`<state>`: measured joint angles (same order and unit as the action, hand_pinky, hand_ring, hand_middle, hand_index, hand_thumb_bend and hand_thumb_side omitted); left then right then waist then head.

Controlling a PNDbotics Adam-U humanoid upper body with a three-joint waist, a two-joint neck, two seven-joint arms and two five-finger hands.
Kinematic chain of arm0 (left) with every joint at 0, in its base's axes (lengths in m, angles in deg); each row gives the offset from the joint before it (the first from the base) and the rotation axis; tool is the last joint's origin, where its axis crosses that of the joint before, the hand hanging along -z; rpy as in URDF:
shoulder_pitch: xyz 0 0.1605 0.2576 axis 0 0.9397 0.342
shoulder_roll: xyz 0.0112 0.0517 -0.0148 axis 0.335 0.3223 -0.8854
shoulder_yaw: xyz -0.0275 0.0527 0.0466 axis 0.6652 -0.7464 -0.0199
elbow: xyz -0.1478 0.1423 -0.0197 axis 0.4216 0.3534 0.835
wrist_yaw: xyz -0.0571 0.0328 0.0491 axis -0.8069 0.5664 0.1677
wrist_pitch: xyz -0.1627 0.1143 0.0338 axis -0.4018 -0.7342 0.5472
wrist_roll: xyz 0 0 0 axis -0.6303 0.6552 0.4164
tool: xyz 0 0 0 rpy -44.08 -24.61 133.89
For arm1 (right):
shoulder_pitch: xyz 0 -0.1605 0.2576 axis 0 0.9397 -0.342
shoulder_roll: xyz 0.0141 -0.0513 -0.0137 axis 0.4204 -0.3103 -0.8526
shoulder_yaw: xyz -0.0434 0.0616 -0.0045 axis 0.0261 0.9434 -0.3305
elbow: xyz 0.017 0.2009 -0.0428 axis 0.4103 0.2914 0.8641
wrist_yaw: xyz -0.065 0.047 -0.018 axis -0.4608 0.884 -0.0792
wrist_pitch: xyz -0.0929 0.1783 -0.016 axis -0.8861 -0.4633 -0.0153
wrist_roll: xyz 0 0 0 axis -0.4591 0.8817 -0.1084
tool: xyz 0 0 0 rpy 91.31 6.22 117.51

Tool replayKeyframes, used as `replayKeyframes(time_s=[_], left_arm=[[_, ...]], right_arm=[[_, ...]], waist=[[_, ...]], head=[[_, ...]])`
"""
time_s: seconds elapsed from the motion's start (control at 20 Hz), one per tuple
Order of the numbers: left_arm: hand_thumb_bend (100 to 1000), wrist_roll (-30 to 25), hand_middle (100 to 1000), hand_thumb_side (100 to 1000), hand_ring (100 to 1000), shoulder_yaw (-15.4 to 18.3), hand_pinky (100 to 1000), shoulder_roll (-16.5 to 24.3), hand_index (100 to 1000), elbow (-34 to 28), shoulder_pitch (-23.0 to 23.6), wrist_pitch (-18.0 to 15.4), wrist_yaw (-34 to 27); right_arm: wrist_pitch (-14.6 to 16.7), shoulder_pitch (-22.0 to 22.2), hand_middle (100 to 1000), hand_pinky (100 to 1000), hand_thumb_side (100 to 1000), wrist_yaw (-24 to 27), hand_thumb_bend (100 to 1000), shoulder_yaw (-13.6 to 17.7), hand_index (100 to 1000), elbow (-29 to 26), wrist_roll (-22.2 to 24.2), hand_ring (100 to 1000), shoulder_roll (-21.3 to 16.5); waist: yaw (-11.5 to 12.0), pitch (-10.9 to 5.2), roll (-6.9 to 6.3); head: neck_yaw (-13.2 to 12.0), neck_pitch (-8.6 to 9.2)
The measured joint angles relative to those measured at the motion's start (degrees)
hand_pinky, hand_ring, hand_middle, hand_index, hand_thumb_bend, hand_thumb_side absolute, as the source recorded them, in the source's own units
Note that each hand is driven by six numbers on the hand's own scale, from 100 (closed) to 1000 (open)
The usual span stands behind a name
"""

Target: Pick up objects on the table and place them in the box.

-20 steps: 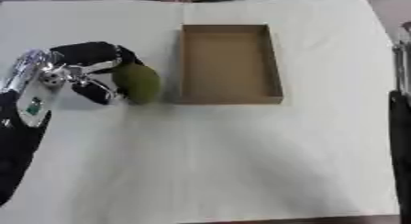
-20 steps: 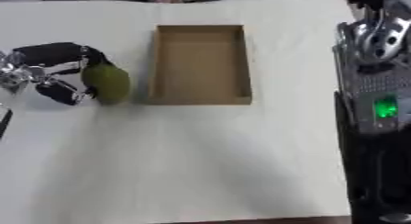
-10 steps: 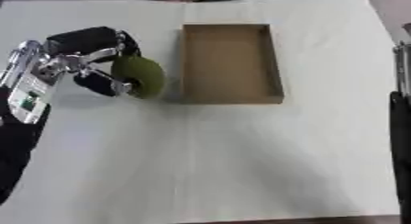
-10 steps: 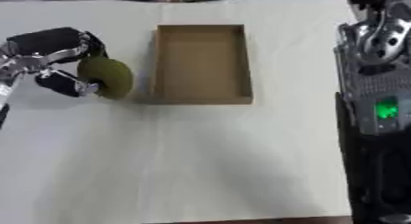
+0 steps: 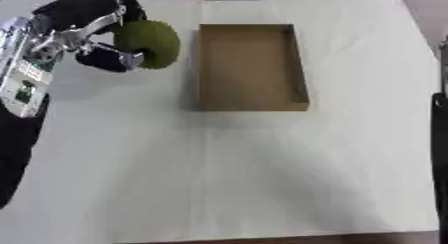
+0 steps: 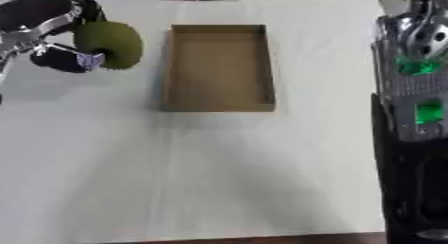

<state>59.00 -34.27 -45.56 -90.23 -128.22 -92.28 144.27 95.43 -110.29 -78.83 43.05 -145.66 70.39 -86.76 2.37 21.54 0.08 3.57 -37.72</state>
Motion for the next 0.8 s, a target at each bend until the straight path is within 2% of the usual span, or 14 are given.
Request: replayKeyframes(time_s=[0.25,0.55,0.8], left_arm=[[100,4.94,391,234,473,1.57,503,-1.96,566,1.86,-1.69,0.73,3.5],[100,10.86,387,253,459,1.96,493,-4.04,573,5.16,-3.14,0.07,5.58],[100,15.01,402,233,462,2.29,501,-4.64,585,8.89,-4.02,-0.95,8.33]], right_arm=[[1.18,-1.8,566,670,566,-0.19,100,-0.11,717,0.0,0.41,335,1.83],[2.48,-4.25,568,672,561,-0.46,100,-1.41,718,0.0,2.36,335,5.07],[2.86,-4.78,568,672,562,-1.34,100,-2.12,718,0.0,3.69,336,7.06]], waist=[[-1.37,0.0,0.65],[-3.69,0.19,1.45],[-5.94,0.31,1.34]], head=[[-1.32,0.03],[-4.29,0.57],[-6.77,0.57]])
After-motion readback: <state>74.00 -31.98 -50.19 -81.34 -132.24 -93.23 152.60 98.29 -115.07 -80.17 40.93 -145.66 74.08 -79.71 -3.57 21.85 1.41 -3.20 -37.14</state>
